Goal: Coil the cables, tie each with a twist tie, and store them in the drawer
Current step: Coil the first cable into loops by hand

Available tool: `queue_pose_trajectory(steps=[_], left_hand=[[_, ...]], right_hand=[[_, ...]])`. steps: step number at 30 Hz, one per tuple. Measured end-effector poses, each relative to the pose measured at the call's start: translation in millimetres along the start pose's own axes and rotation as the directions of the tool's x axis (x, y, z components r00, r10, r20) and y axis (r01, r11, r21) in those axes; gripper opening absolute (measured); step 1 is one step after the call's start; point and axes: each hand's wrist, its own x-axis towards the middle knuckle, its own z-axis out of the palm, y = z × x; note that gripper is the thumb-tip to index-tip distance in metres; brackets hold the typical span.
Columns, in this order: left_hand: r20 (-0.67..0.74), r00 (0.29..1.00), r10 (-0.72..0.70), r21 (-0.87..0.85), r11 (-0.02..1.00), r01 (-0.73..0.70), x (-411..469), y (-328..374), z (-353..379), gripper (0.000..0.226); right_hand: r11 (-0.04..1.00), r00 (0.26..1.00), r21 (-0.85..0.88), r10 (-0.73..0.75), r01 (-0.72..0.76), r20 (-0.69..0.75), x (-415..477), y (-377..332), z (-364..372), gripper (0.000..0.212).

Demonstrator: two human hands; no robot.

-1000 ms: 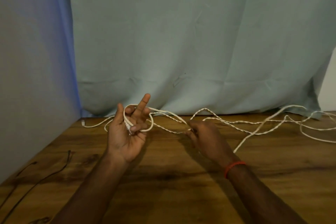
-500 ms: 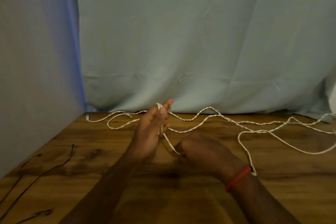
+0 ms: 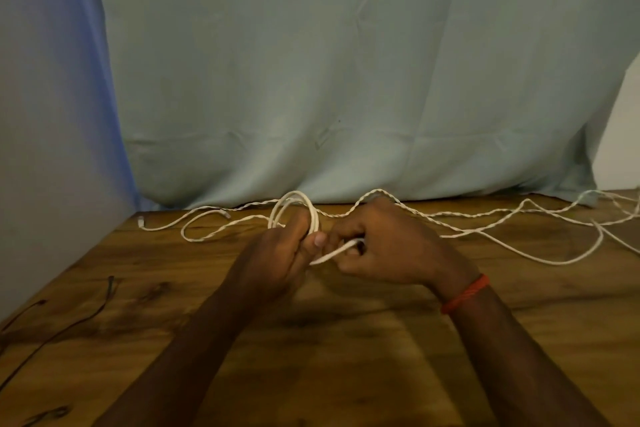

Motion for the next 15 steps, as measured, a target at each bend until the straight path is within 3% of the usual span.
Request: queue_pose_trajectory(steps=[2, 4, 6, 7, 9, 11, 13, 15], left_hand=[[0.012, 0.999, -0.032, -0.048, 0.998, 0.033, 0, -2, -3, 0.029], [0.026, 0.996, -0.081, -0.275, 0.958, 0.085, 1, 2, -3, 0.032], [0.085, 0.987, -0.138, -0.512, 0.844, 0.162, 4, 7, -1, 0.036], [0.14, 0.975, -0.169, -0.608, 0.763, 0.22, 6, 9, 0, 0.037], [0.277, 0.94, -0.198, -0.778, 0.527, 0.341, 8, 9, 0, 0.036], [0.393, 0.911, -0.125, -0.887, 0.208, 0.412, 9, 6, -2, 0.033], [0.447, 0.894, 0.003, -0.891, -0.087, 0.446, 8, 3, -4, 0.032], [0.447, 0.886, 0.123, -0.837, -0.294, 0.462, 7, 4, -5, 0.031]], right_hand=[[1.0, 0.987, 0.013, -0.003, 0.005, -0.16, -4, 11, -12, 0.013], [0.991, 0.962, 0.13, 0.046, -0.011, -0.269, -10, 20, -24, 0.026], [0.984, 0.941, 0.177, 0.056, 0.004, -0.335, -11, 25, -26, 0.026], [0.994, 0.928, 0.105, 0.037, 0.002, -0.37, -11, 28, -23, 0.025], [0.984, 0.9, -0.157, 0.008, -0.085, -0.436, -10, 33, -14, 0.033], [0.912, 0.879, -0.36, 0.0, -0.196, -0.477, -12, 40, -8, 0.046], [0.861, 0.867, -0.452, -0.025, -0.235, -0.497, -14, 46, -4, 0.047], [0.83, 0.874, -0.507, -0.05, -0.233, -0.483, -15, 53, 2, 0.04]])
